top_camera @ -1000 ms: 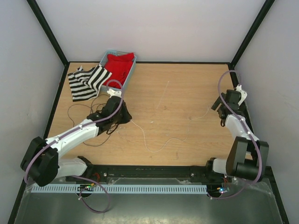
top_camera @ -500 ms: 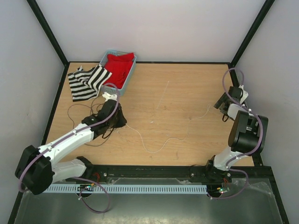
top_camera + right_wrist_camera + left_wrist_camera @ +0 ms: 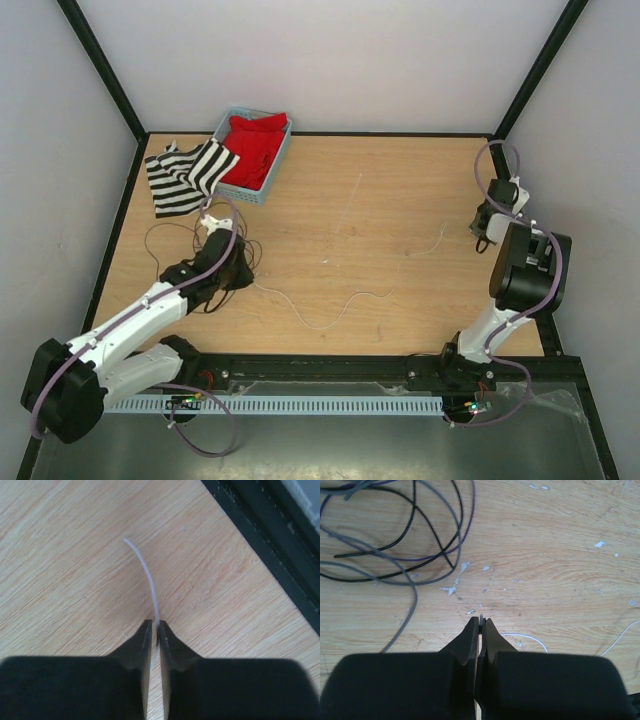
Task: Zip-tie the wires
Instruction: Straighten the cable at the center of the board.
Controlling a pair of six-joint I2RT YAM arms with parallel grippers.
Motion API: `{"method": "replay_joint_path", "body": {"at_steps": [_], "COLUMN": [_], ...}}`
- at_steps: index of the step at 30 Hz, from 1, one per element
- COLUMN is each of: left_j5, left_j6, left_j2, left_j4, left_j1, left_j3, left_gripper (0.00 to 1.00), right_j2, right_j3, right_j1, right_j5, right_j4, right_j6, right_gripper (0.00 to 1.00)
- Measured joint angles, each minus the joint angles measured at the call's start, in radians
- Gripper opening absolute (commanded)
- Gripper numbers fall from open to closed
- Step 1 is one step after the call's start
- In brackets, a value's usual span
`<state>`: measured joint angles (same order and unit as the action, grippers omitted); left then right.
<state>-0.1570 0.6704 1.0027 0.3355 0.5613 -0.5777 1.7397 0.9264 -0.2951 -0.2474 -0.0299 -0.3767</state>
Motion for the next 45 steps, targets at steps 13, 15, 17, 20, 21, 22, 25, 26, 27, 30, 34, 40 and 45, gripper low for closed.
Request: {"method": "replay_joint_path", "body": {"at_steps": [13,15,17,20,21,22,25,26,27,30,34,40,45], "left_j5": [0.092,0.109,0.123,0.140,0.144,0.149,0.161,0.162,0.161,0.156,0.174,0.220,0.227], "left_j6": [0.003,0.000,0.004,0.019,0.023,0.026,0.030,0.030,0.029,0.029,0.022,0.041,0.074], "left_j2": [-0.077,-0.082,-0.090,-0.110,-0.116,-0.121,-0.131,-0.135,-0.137,-0.137,-0.131,-0.132,-0.132], "left_j4": [0.109,0.112,0.114,0.132,0.140,0.151,0.170,0.173,0.177,0.191,0.188,0.188,0.196], "left_j1": [-0.438,-0.473,-0.486,-0.500,-0.506,-0.517,-0.561,-0.578,-0.592,-0.614,-0.616,-0.565,-0.499], "left_j3": [0.032,0.051,0.086,0.153,0.169,0.180,0.186,0.184,0.180,0.150,0.117,0.137,0.155], "left_gripper": [0.00,0.00,0.00,0.00,0.00,0.00,0.00,0.00,0.00,0.00,0.00,0.00,0.00], "right_j2": [-0.108,-0.144,-0.172,-0.195,-0.197,-0.197,-0.196,-0.196,-0.196,-0.195,-0.195,-0.197,-0.200], "right_j3": [0.078,0.085,0.091,0.103,0.109,0.115,0.132,0.136,0.140,0.154,0.184,0.157,0.039], "right_j1": [0.000,0.000,0.000,0.000,0.000,0.000,0.000,0.000,0.000,0.000,0.000,0.003,0.008], "right_j5": [-0.314,-0.401,-0.477,-0.575,-0.602,-0.627,-0.706,-0.731,-0.752,-0.799,-0.785,-0.698,-0.644], "right_j4": [0.053,0.051,0.050,0.031,0.025,0.019,-0.005,-0.020,-0.031,-0.064,-0.054,0.025,0.058], "right_j6": [0.183,0.230,0.273,0.347,0.368,0.390,0.467,0.497,0.524,0.590,0.587,0.459,0.374], "right_gripper": [0.00,0.00,0.00,0.00,0.00,0.00,0.00,0.00,0.00,0.00,0.00,0.00,0.11]}}
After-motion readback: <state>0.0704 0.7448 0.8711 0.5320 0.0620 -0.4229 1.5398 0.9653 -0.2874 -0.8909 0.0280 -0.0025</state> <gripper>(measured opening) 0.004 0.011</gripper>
